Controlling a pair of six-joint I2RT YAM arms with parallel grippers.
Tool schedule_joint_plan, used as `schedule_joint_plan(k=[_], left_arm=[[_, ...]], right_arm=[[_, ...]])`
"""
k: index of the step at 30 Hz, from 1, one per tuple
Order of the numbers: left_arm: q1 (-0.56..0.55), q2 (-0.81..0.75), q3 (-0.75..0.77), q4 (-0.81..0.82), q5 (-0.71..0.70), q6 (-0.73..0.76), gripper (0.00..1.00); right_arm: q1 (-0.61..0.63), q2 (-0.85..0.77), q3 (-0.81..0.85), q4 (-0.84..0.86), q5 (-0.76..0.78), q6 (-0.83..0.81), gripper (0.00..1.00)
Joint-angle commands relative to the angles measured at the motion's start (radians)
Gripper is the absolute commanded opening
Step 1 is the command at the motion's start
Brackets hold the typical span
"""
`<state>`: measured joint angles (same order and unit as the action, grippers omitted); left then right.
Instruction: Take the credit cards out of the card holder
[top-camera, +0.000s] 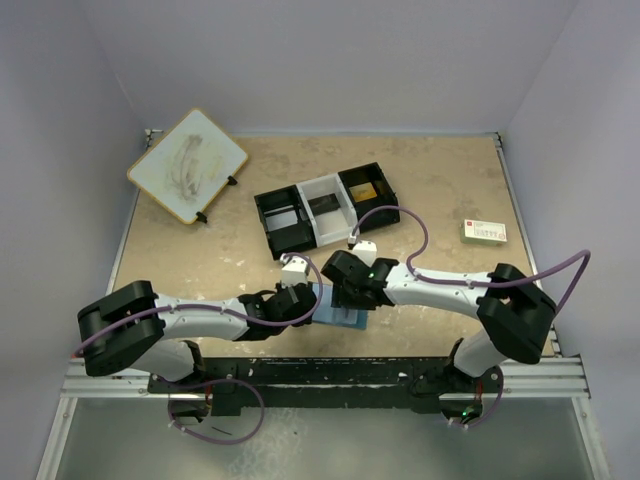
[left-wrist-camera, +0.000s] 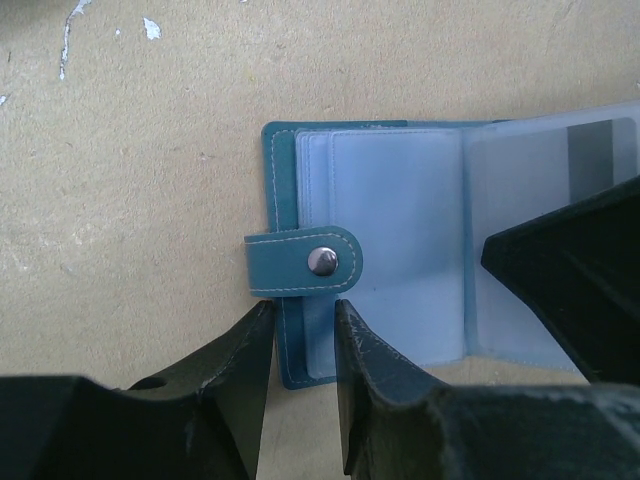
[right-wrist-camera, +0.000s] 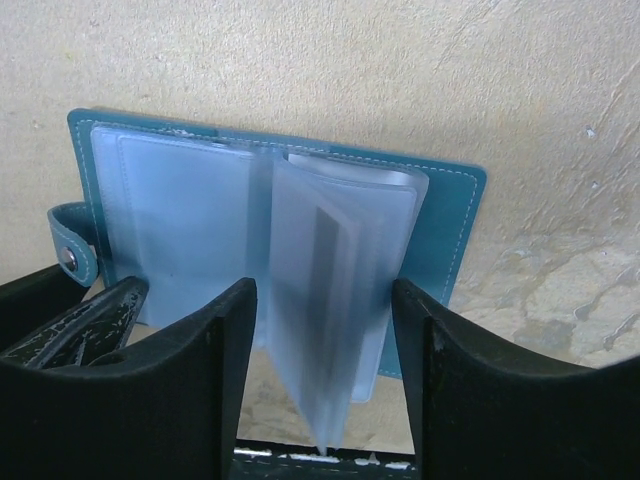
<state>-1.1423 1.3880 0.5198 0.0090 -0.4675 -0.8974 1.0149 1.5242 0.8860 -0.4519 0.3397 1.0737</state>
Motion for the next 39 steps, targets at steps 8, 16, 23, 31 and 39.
schedule_joint_plan(k=[8,16,23,31,39], left_arm=[[-0.007,0.005,0.034,0.009,0.013,-0.001,0.27],[-0.005,0.006,0.033,0.014,0.018,-0.003,0.27],[-0.006,0.003,0.031,0.006,0.023,-0.006,0.27],[-0.007,0.0,0.036,0.006,0.028,-0.003,0.27],[-0.007,0.001,0.039,0.008,0.033,0.001,0.27]], right_arm=[[0.009,-0.035,0.045,-0.12,0.044,0.033,0.71],[0.007,-0.087,-0.01,-0.06,-0.001,0.03,0.73],[0.008,-0.054,-0.037,0.004,-0.024,0.048,0.72],[0.008,-0.009,-0.05,0.036,-0.04,0.055,0.71],[0.006,-0.021,-0.031,-0.034,0.011,0.067,0.71]])
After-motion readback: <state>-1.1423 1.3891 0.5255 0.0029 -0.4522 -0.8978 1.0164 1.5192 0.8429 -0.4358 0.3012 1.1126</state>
